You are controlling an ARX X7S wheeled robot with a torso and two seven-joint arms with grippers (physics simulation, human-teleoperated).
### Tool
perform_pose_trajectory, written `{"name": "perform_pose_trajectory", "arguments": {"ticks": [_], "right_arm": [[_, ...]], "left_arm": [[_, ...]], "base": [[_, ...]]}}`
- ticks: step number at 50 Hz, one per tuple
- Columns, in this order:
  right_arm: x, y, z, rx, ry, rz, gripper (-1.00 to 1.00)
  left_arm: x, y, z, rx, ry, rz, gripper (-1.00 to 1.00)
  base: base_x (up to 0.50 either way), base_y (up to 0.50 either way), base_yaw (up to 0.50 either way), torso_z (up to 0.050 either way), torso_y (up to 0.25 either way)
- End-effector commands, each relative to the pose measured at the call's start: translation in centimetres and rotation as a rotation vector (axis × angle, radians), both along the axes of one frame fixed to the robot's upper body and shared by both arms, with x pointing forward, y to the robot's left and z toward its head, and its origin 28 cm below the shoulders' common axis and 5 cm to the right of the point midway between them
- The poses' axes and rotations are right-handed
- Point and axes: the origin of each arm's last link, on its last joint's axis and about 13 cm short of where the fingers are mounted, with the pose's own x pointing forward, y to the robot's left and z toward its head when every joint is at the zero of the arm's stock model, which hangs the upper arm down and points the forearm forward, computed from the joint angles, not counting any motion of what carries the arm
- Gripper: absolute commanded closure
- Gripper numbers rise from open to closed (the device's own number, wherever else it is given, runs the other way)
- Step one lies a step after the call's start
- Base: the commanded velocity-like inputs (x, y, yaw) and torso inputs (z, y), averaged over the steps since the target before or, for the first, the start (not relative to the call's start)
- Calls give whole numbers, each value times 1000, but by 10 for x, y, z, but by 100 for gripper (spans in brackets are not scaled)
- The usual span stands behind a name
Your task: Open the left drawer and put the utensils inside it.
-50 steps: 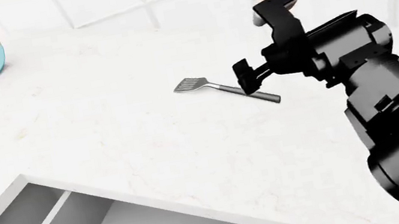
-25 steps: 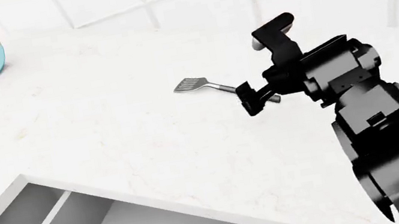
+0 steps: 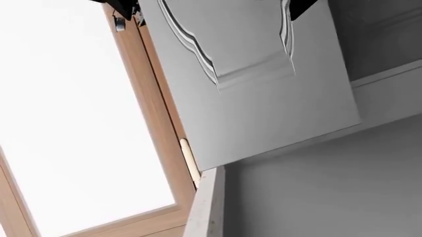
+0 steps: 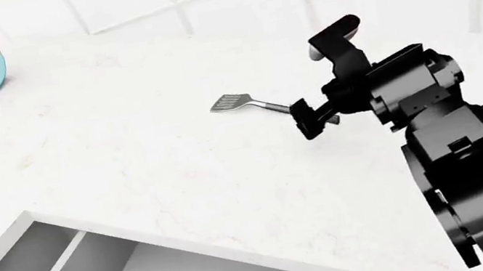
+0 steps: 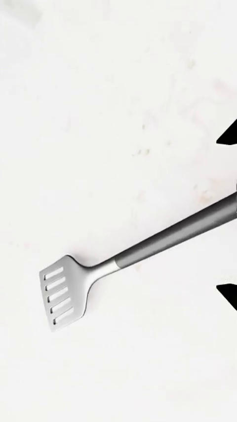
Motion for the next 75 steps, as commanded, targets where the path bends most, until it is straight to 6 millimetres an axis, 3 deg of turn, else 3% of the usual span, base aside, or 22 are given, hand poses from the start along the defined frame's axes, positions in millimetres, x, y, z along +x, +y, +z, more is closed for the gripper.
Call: {"name": "perform_pose_trajectory", "arguments": {"ticks": [1,26,27,50,55,61,68,75], "right_arm": [[3,-2,20,21,-87,-18,-100],[3,-2,7,24,-60,12,-100],[3,-2,7,23,-67,16,100],[6,-1,5,42,-97,96,100],[8,1,17,18,-183,79,100],[-11,9,55,3,-311,109,100],[-25,10,70,6,-362,133,100],[-51,13,82,-13,-403,219,100]], "left_arm": [[0,1,-2,-2,14,-4,-100],[-1,0,-5,15,32,-8,-100],[-1,0,-5,13,30,-8,-100],[0,-1,-5,2,33,-20,-100],[0,-1,-5,0,33,-22,-100],[0,-1,-5,-3,30,-19,-100],[0,-1,-5,-8,29,-17,-100],[0,-1,-6,-11,32,-17,-100]], "base": [[0,0,0,0,0],[0,0,0,0,-130],[0,0,0,0,0],[0,0,0,0,0],[0,0,0,0,0],[0,0,0,0,0],[0,0,0,0,0],[0,0,0,0,0]]}}
